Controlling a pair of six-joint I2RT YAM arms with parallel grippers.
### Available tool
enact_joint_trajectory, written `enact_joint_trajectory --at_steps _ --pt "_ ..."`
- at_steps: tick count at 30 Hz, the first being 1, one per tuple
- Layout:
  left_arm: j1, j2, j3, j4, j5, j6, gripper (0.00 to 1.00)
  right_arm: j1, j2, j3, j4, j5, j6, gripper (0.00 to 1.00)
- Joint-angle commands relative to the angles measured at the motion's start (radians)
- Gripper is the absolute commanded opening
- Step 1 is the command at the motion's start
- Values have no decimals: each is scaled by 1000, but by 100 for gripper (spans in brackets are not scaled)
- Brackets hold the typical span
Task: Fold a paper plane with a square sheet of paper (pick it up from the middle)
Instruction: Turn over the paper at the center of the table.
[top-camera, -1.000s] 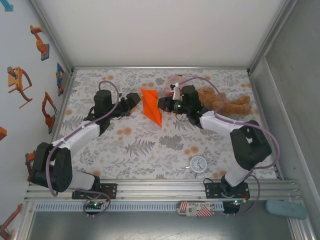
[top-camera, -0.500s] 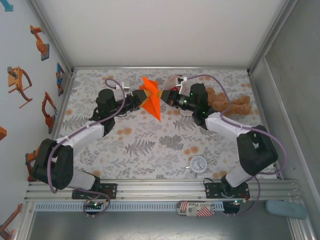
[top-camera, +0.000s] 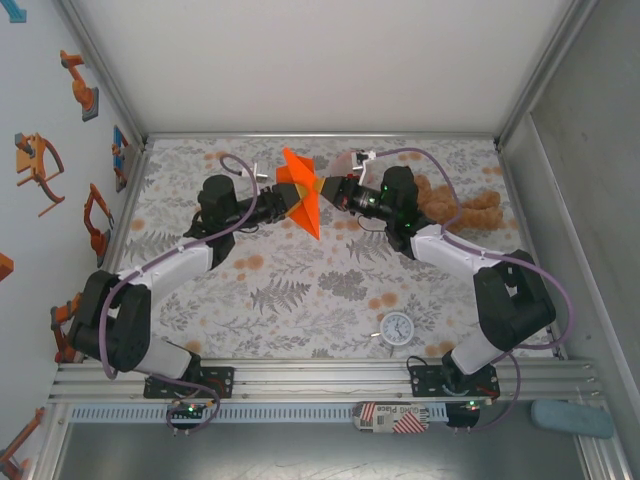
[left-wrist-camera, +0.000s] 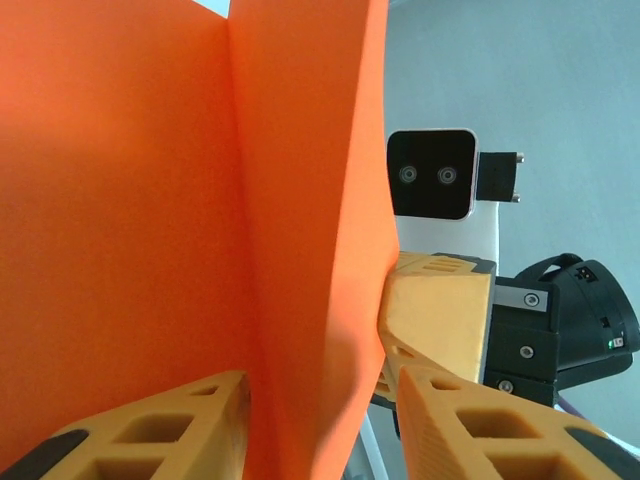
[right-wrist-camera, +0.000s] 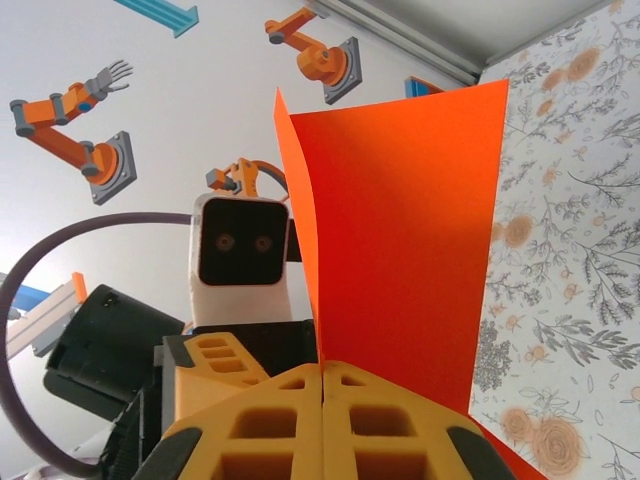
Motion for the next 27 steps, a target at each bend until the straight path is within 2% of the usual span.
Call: enact_joint_trajectory --at_steps 1,16,19,23,27 --pt "-6 18 18 99 49 -5 40 -13 -9 -5 54 -20 24 0" --pt "7 0 8 121 42 3 14 -30 7 -12 61 -42 45 7" --pt "14 -4 3 126 42 1 11 -38 -2 -25 59 -40 44 14" --pt "37 -22 -6 74 33 26 9 -63 -34 -60 57 -31 25 29" --pt "57 -63 14 -154 -5 146 7 -103 -68 -103 14 -14 -14 34"
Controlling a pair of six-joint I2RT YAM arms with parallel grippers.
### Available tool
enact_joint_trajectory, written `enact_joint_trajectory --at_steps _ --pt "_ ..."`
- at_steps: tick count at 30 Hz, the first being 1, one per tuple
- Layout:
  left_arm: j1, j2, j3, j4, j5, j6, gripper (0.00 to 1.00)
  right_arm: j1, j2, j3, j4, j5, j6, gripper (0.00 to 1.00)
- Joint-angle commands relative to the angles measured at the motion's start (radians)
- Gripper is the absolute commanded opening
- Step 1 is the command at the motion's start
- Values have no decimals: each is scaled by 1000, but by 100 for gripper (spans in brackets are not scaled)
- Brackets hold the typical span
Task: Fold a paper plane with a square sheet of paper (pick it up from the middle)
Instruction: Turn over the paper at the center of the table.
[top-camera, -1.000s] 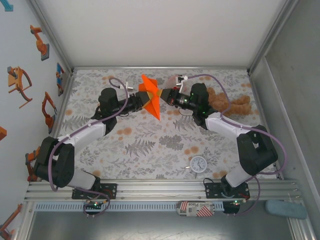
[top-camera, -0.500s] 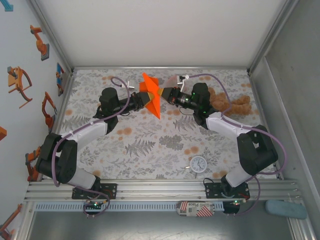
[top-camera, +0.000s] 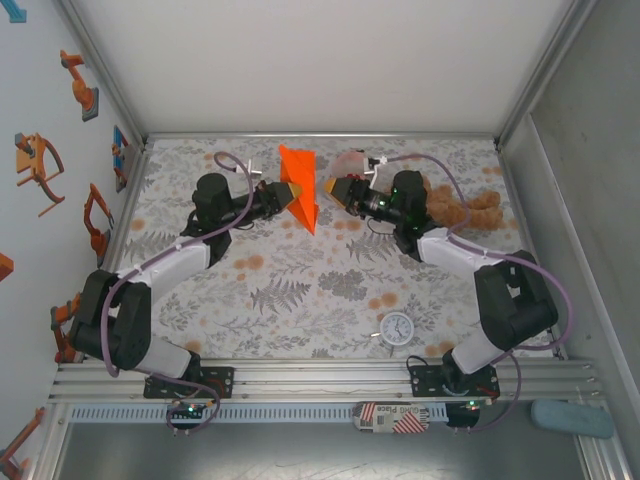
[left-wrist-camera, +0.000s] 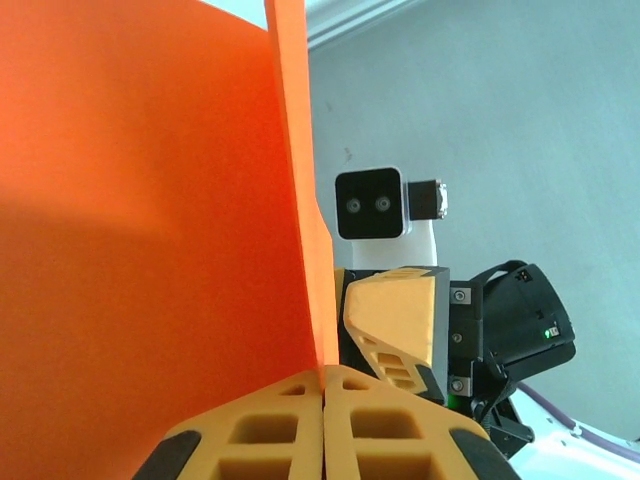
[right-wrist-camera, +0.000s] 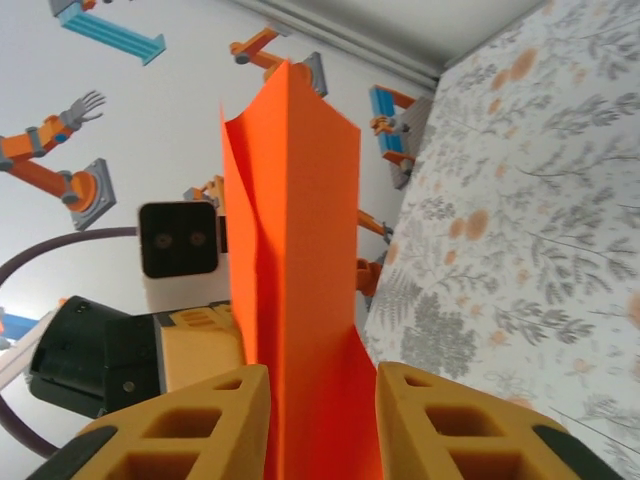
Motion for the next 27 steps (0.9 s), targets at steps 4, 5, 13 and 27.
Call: enact_joint_trajectory --at_steps 4,5,13,27 --pt "6 -101 119 -622 -203 378 7 -37 -118 -18 -245 81 -195 37" --pt "-2 -104 152 -740 -273 437 8 -36 -138 -10 -323 113 -241 37" --pt "-72 -46 372 -1248 -851 682 7 -36 -301 30 -775 445 -521 43" --pt "-221 311 558 -1460 -1394 729 6 -37 -373 3 -909 637 -551 39"
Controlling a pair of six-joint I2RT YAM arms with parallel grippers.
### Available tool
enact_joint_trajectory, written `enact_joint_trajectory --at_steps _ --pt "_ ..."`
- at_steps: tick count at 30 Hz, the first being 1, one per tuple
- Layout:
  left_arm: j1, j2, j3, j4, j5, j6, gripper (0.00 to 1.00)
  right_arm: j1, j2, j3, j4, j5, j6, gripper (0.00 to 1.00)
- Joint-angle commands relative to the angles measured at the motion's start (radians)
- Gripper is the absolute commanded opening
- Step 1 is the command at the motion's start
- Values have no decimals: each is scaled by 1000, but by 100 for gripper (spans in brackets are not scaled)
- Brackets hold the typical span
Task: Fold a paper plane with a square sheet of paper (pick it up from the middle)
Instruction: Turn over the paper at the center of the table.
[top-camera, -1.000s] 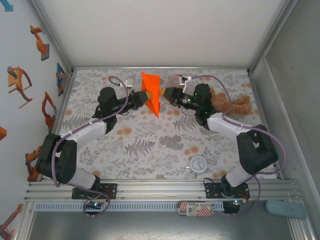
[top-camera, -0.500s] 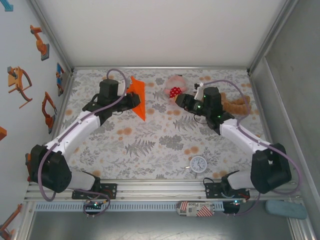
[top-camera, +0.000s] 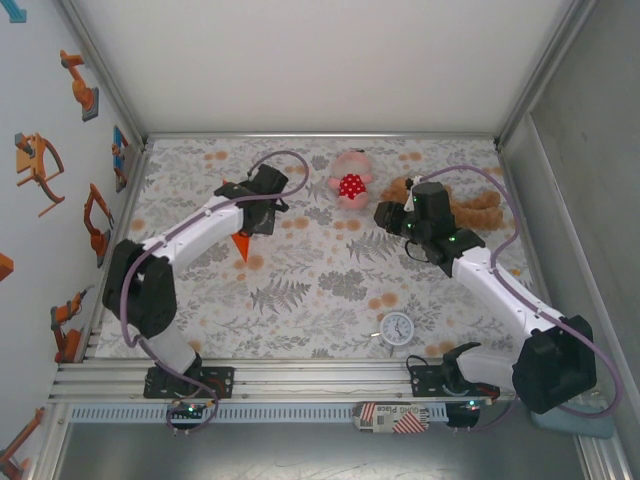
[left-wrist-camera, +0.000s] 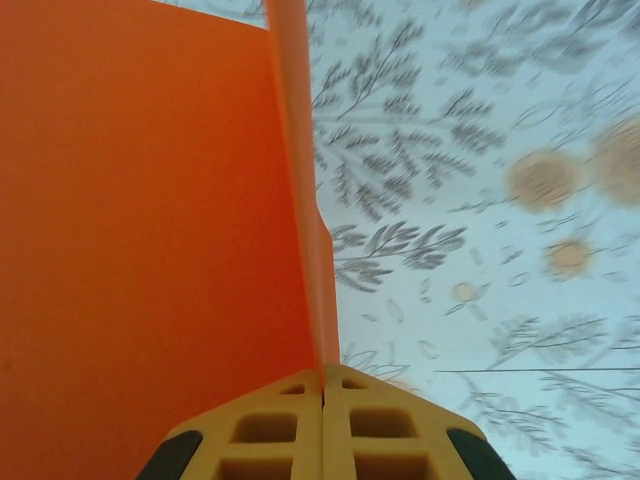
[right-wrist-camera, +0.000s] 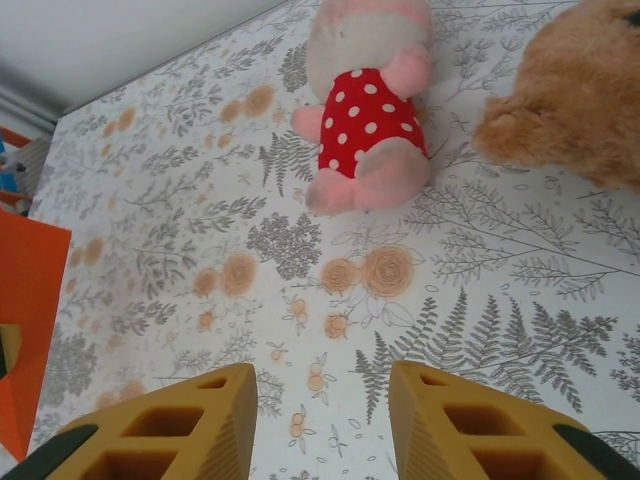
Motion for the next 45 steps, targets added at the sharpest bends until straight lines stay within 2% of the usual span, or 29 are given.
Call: enact_joint_trajectory --at_steps 1,4,7,14,21,28,33,38,41,45 --pt "-29 65 47 -77 -144 27 6 0 -21 6 -32 53 -23 38" --pt "-60 159 85 -104 -227 27 6 0 -22 3 -35 59 -24 38" --pt "-90 246 128 -127 -263 33 6 -1 -20 2 -39 67 -26 38" --pt "-140 390 193 -127 -253 2 7 -1 -21 0 -44 80 -28 38" --pt "-171 473 236 -126 -204 19 13 -1 -13 0 -47 87 -31 38" --pt "-179 424 235 -105 -16 -28 25 -1 5 0 -41 79 -29 38" --pt "-189 330 186 -39 230 -108 34 -1 11 -1 -32 77 -28 38" --pt "-206 220 63 109 491 -204 41 -1 15 -6 -26 77 -23 38" --pt "-205 147 -5 187 568 -249 45 -1 18 -6 -26 77 -20 39" --pt "-180 48 -65 233 560 -259 55 -1 32 0 -24 50 -34 40"
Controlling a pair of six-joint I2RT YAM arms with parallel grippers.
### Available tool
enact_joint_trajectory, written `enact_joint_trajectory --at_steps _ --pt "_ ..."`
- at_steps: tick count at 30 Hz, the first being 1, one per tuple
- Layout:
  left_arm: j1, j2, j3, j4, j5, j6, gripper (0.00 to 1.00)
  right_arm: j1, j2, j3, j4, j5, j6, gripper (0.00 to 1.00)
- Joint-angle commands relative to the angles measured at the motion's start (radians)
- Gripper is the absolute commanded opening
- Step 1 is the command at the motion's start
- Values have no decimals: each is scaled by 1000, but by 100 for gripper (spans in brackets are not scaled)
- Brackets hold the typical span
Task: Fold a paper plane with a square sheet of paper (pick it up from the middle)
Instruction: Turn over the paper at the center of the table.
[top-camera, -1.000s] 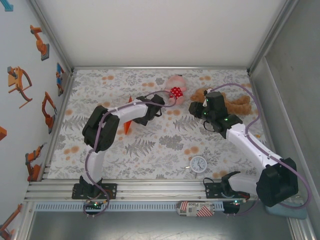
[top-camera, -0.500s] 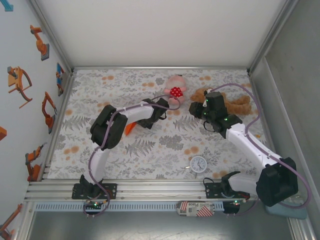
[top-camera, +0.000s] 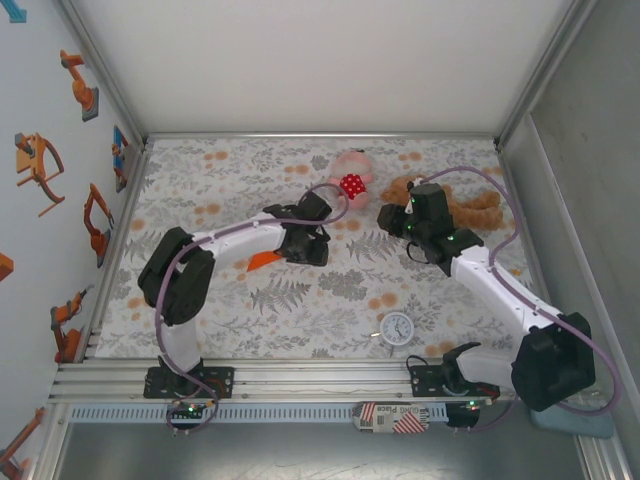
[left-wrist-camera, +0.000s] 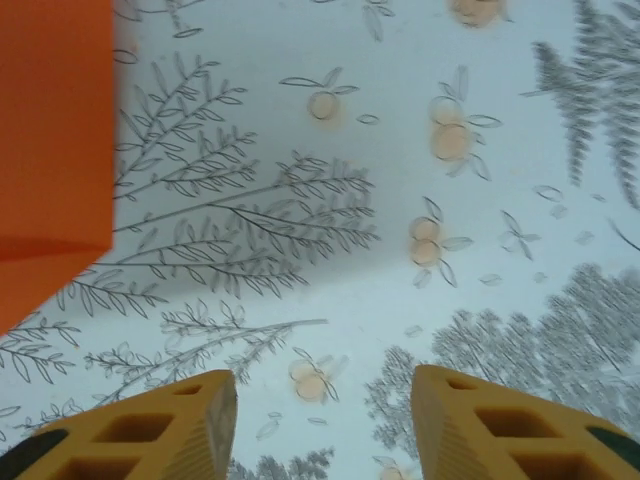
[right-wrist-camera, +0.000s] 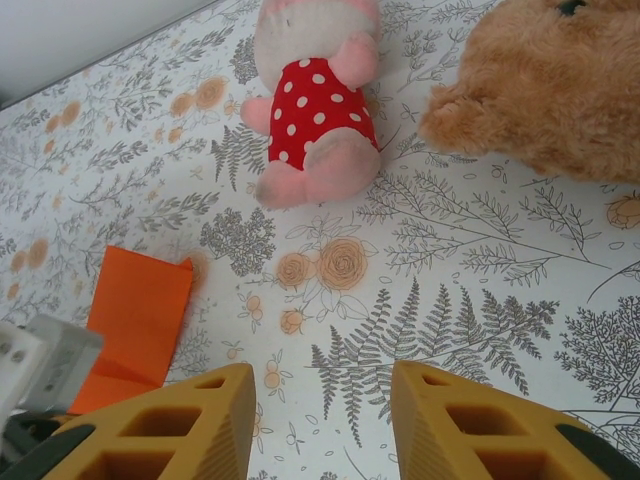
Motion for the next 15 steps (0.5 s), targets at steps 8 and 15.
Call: enact_joint_trajectory --at_steps 8,15 --pt "188 -191 -191 137 17 -71 69 0 35 -13 38 -29 -15 55" --pt "292 -144 -224 184 48 -61 69 0 35 -22 56 -51 -17 77"
